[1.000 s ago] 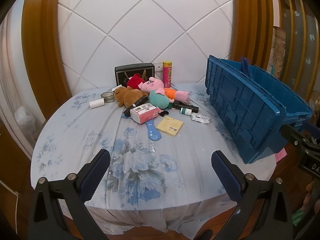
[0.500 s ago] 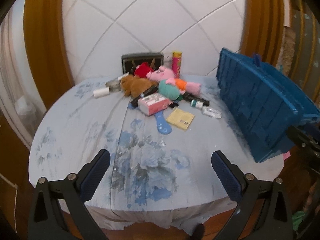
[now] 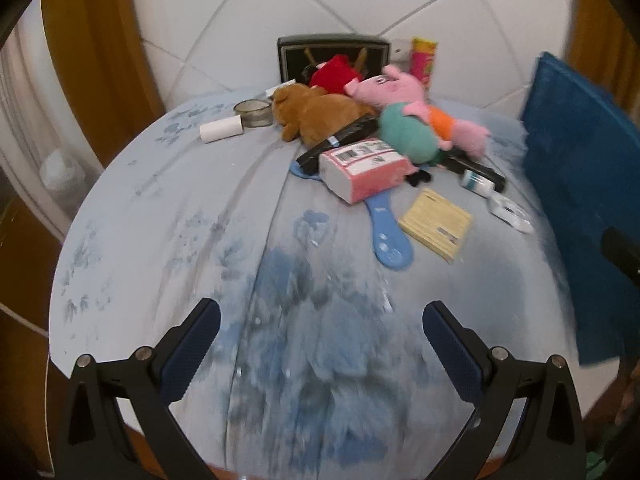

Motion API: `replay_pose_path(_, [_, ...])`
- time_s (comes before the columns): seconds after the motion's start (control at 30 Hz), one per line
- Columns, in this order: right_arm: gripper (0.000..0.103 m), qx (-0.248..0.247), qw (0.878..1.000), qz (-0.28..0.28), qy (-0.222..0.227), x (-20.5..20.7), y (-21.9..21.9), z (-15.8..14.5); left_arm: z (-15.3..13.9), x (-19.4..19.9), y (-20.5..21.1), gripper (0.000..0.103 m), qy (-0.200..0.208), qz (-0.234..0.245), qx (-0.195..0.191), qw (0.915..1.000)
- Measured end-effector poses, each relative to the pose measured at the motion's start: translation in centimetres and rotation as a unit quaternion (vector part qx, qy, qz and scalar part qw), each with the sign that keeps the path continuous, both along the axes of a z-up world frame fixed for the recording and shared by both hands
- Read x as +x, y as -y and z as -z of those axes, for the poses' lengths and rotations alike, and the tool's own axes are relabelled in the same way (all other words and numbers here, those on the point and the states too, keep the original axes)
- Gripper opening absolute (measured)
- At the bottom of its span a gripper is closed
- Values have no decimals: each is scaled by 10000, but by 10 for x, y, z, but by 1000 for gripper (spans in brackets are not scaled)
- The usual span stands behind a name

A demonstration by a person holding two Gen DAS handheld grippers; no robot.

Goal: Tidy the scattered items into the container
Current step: 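Move both tools down toward the pile of items on the table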

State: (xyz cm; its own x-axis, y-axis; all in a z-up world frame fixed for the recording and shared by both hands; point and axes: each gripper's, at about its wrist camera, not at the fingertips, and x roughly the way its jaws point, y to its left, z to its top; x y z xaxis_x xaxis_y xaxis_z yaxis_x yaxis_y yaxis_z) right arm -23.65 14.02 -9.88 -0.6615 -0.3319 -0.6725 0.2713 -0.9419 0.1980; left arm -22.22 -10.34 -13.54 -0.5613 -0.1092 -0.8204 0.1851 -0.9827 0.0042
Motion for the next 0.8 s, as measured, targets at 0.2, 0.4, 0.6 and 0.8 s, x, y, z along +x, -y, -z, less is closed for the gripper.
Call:
replay_pose_path(0.2, [103,74,9965,-201,806,-84,6,53,38,-59,15,103,498,-248,130,9984])
replay_pose_path(0.4, [103,474,9913,-45,1230,-123,10,90,69,-99,18,99,820,-122,202,9964])
replay_pose_path(0.6, [103,614,9853,266,1572,-151,5,107,76,-142,26,88,883,95,233,9958])
replay_pose_path(0.8, [103,463,9889,248,1393,-182,24,93,70,-181,41,88,813,164,98,9965])
